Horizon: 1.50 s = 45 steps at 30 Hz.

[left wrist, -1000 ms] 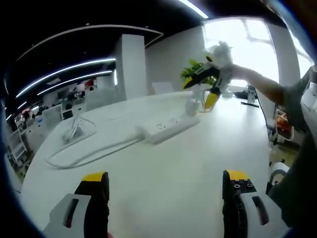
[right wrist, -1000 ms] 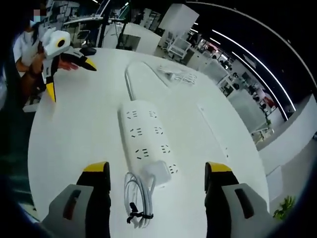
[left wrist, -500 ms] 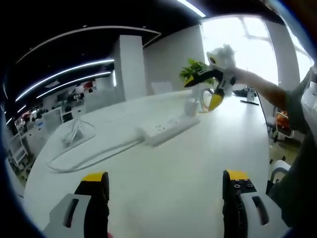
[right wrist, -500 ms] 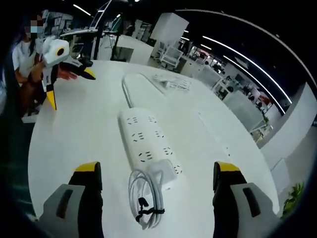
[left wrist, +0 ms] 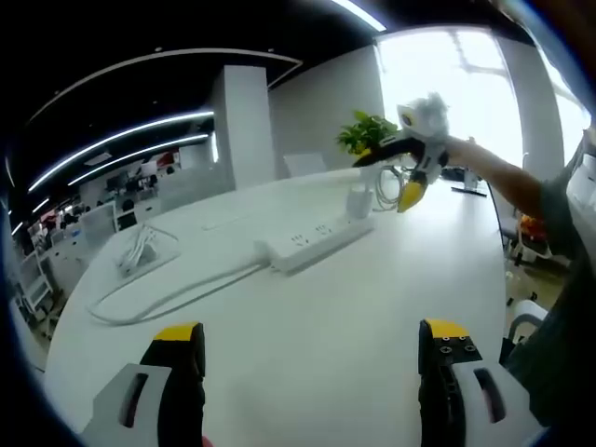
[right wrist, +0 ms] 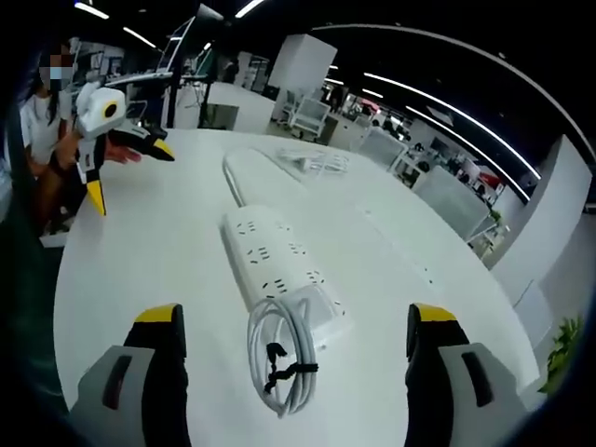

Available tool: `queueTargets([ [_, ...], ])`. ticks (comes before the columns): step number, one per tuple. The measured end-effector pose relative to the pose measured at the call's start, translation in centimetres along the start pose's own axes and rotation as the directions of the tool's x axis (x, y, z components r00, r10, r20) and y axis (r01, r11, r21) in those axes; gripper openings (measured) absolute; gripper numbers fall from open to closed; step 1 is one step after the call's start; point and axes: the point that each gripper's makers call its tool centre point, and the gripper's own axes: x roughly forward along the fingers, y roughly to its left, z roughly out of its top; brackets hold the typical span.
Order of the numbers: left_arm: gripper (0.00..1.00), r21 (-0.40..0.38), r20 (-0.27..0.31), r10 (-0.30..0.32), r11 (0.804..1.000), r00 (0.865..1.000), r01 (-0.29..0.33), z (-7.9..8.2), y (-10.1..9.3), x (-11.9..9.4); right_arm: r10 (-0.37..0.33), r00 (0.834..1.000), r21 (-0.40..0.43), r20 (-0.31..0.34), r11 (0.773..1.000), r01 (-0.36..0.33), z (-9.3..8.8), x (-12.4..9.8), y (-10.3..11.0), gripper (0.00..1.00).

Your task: Straighten the power strip on the desk, plug the charger into it

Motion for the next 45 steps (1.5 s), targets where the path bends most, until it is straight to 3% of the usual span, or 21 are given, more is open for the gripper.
queueTargets([
  [6, 0.98, -0.015, 0.005, 0.005, 1.000, 1.000, -0.005, -0.1, 0.1, 0.0, -0.033, 0.998, 0.053, 0.050, 0.998, 0.031, -0.2, -1.1, -0.4, 0.99],
  [17, 0.98, -0.010, 0.005, 0.003, 1.000, 1.000, -0.003, 0.0, -0.1, 0.0, -0.063, 0.995, 0.121, 0.082, 0.991, 0.053, -1.3, -2.5, -0.5, 1.00],
  [27, 0.98, -0.010, 0.006, 0.001, 1.000, 1.000, -0.001, -0.1, -0.2, 0.0, -0.113, 0.983, 0.194, 0.148, 0.977, 0.084, -1.3, -3.9, -0.8, 1.00],
  [45, 0.99, -0.005, 0.014, 0.002, 1.000, 1.000, -0.002, 0.4, 0.0, -0.1, -0.161, 0.970, 0.295, 0.180, 0.950, 0.103, -3.4, -5.0, -0.4, 1.00],
])
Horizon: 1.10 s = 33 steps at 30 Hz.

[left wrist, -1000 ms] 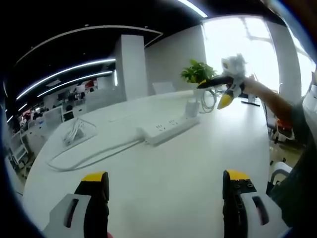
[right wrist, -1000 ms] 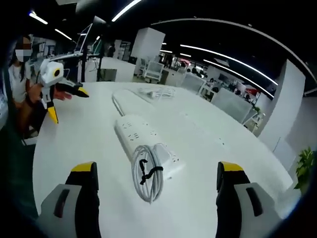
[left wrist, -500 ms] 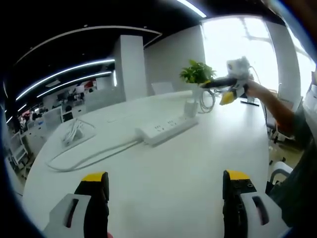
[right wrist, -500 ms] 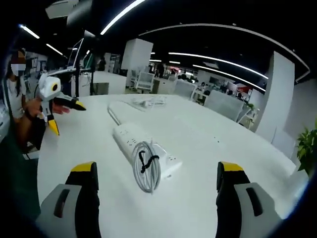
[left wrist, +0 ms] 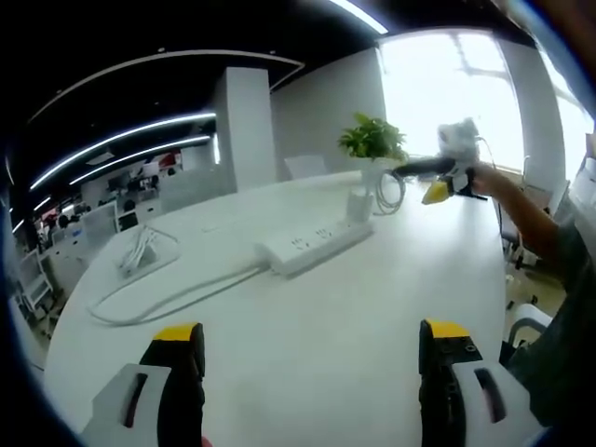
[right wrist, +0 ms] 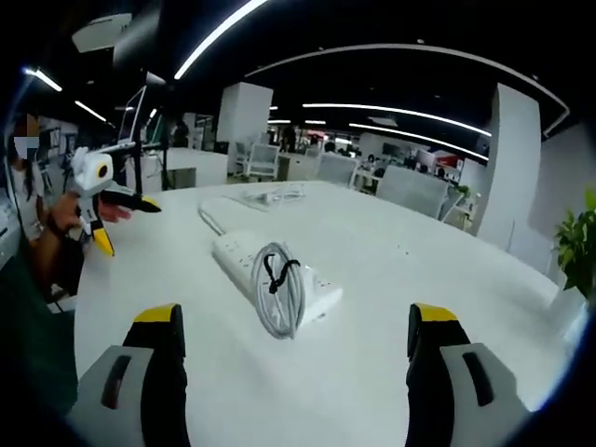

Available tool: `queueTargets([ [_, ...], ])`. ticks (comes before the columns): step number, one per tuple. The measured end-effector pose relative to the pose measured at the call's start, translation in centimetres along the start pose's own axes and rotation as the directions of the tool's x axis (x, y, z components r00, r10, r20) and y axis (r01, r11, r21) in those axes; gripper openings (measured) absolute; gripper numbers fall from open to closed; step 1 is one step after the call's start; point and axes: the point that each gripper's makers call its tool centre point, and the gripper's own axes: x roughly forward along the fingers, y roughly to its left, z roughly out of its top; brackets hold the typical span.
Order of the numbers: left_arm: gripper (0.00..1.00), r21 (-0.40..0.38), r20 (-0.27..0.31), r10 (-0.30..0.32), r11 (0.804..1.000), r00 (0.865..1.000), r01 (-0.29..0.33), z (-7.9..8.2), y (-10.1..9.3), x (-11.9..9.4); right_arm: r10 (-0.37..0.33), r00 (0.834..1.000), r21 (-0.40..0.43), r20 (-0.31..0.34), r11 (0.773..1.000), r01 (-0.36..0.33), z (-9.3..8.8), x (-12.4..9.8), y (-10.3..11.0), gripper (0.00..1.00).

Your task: Straighten the power strip on the desk, plug the charger into it

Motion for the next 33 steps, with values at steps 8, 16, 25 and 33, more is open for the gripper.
queueTargets([
  [8, 0.99, -0.005, 0.003, 0.008, 1.000, 1.000, -0.008, 0.1, 0.3, -0.1, -0.026, 1.000, 0.020, 0.002, 0.999, 0.026, -1.0, -0.8, 0.0, 1.00],
  [16, 0.99, -0.004, 0.007, 0.008, 1.000, 1.000, -0.008, 0.2, 0.3, -0.1, -0.043, 0.999, 0.049, 0.000, 0.998, 0.043, -2.2, -1.5, -0.1, 1.00],
  [25, 0.99, -0.037, 0.028, 0.035, 0.999, 0.999, -0.034, 0.4, 1.1, -0.1, -0.064, 0.998, 0.094, 0.001, 0.994, 0.064, -4.1, -2.1, -0.2, 1.00],
  [33, 0.99, -0.035, 0.039, 0.019, 0.999, 0.999, -0.017, 0.5, 0.6, 0.1, -0.087, 0.996, 0.124, -0.001, 0.989, 0.087, -5.3, -2.7, -0.1, 1.00],
])
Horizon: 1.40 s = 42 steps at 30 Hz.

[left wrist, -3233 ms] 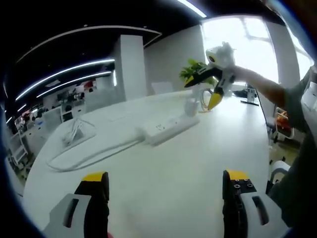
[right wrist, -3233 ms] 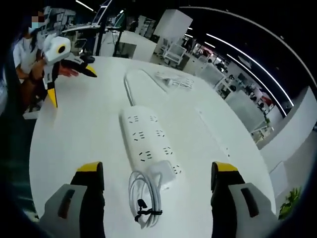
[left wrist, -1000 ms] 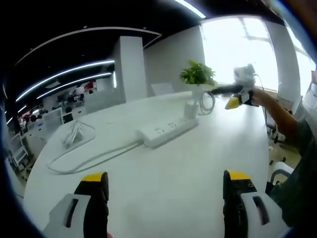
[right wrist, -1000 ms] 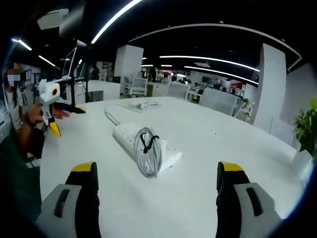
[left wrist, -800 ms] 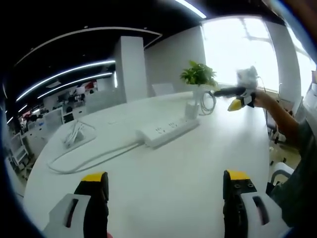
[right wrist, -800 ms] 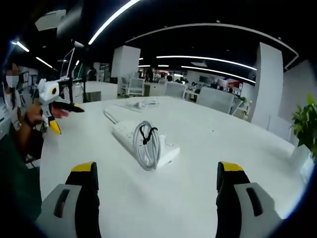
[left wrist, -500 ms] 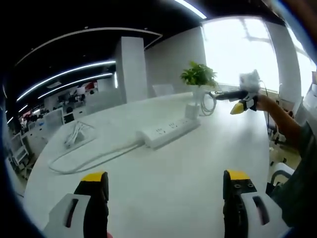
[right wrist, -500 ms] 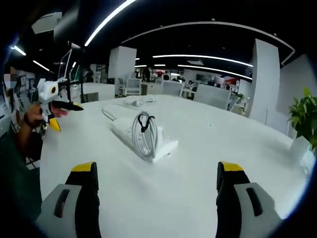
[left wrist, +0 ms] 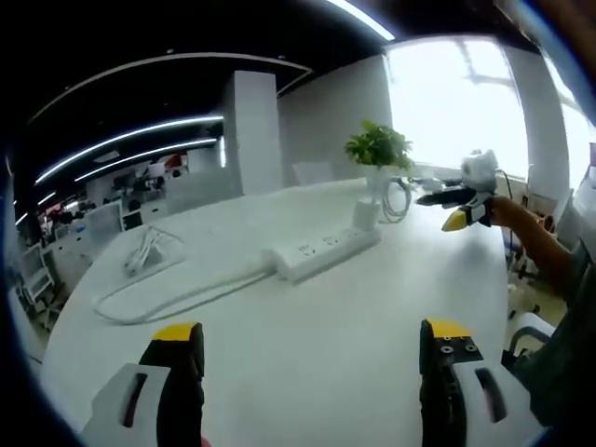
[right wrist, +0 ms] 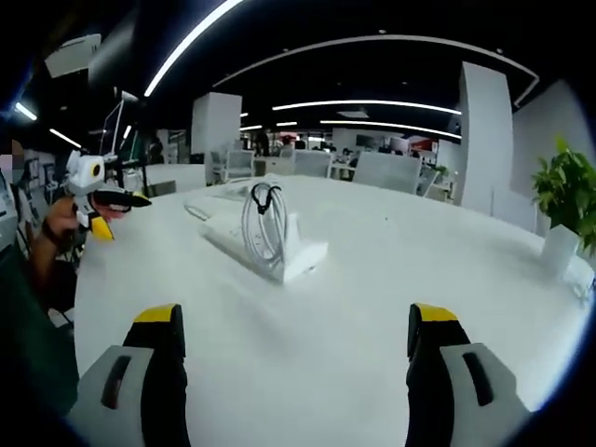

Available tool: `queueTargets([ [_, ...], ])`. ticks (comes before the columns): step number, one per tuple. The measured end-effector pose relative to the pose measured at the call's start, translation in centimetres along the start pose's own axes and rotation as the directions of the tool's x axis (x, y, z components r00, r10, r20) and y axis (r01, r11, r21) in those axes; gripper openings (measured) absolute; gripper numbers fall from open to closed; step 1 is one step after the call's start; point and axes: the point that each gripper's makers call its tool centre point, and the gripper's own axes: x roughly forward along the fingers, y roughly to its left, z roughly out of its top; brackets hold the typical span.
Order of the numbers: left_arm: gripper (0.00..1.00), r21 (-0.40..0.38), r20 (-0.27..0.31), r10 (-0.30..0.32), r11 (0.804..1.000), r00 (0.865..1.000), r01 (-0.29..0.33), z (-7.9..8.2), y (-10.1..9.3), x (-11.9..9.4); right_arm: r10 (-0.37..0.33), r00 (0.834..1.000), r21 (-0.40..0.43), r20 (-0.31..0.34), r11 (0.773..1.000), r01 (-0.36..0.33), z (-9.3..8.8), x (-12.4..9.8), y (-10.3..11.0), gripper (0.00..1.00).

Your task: Straighten the power strip on the desk, plug the charger into it

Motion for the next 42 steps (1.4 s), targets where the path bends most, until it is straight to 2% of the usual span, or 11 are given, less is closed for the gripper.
queueTargets([
  [7, 0.99, -0.019, 0.014, 0.022, 1.000, 1.000, -0.022, 0.0, 0.5, -0.3, -0.028, 1.000, 0.003, -0.007, 1.000, 0.028, -1.1, -0.6, 0.3, 1.00],
  [14, 0.99, -0.034, 0.025, 0.044, 0.998, 0.999, -0.044, -0.2, 1.1, -0.6, -0.058, 0.998, 0.040, -0.001, 0.997, 0.058, -1.6, -1.1, 0.3, 1.00],
  [19, 0.99, -0.041, 0.035, 0.065, 0.997, 0.997, -0.064, -0.1, 1.7, -0.8, -0.096, 0.995, 0.038, 0.008, 0.995, 0.096, -1.1, -2.0, 0.4, 1.00],
  [27, 0.99, -0.035, 0.037, 0.079, 0.996, 0.996, -0.078, -0.2, 1.9, -1.0, -0.107, 0.994, 0.068, 0.032, 0.992, 0.105, -0.7, -2.5, 0.5, 1.00],
  [42, 0.99, -0.048, 0.054, 0.087, 0.995, 0.995, -0.085, 0.1, 2.2, -1.0, -0.135, 0.990, 0.104, 0.036, 0.986, 0.130, -0.7, -2.8, -0.1, 1.00],
])
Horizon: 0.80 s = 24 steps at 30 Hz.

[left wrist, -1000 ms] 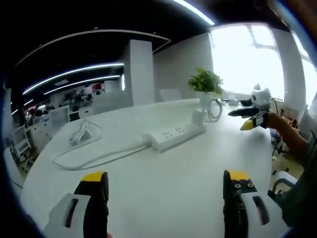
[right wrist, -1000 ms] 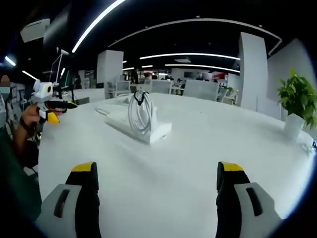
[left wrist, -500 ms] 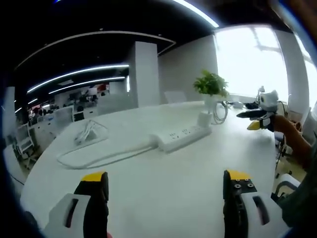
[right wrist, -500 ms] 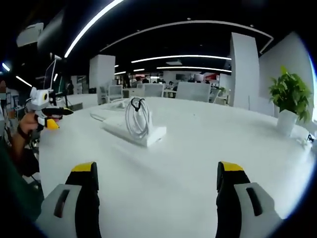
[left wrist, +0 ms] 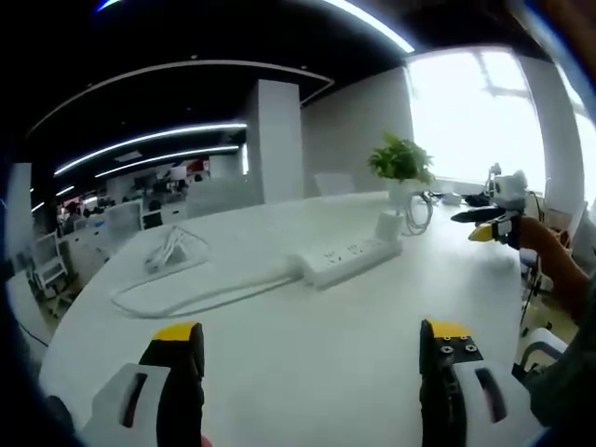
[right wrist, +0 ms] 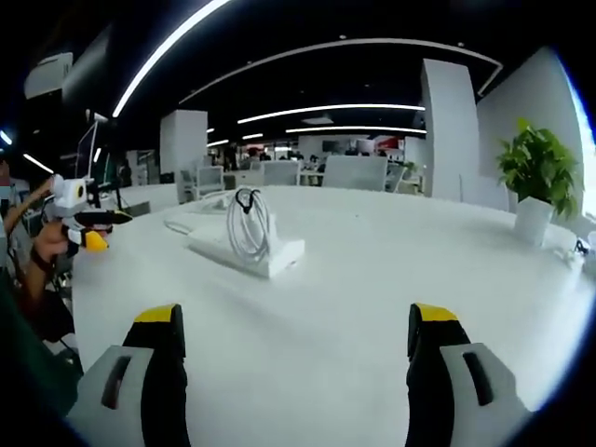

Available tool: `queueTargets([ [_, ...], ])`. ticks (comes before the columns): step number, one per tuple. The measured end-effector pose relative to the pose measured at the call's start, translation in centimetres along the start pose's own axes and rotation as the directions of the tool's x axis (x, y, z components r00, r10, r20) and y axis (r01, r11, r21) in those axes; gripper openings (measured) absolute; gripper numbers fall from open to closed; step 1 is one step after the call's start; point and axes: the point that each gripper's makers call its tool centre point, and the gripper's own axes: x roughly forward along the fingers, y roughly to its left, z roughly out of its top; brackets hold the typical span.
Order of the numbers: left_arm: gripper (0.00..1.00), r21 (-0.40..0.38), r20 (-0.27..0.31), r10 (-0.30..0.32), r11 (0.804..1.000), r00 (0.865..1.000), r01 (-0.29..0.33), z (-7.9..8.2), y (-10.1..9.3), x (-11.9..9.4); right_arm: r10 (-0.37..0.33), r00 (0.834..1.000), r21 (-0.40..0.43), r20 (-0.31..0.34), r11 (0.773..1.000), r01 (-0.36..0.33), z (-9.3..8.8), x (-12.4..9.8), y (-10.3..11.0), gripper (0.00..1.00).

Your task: Straighten the power strip on the desk, plug the charger into it

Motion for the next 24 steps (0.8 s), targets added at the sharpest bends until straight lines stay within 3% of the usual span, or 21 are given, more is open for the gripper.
queueTargets([
  [11, 0.99, -0.012, 0.006, -0.005, 1.000, 1.000, 0.006, 0.1, -0.3, 0.4, 0.001, 1.000, -0.011, -0.010, 1.000, -0.001, 0.0, -0.4, 0.2, 0.99],
  [18, 0.98, -0.004, 0.015, -0.006, 1.000, 1.000, 0.006, 0.4, -0.5, 0.3, 0.003, 0.999, 0.003, -0.044, 1.000, -0.003, -1.1, -0.3, 0.8, 0.98],
  [24, 0.98, -0.004, 0.015, -0.005, 1.000, 1.000, 0.005, 0.7, -0.6, 0.2, 0.012, 1.000, -0.008, -0.020, 1.000, -0.012, -0.4, -0.7, 1.3, 0.98],
])
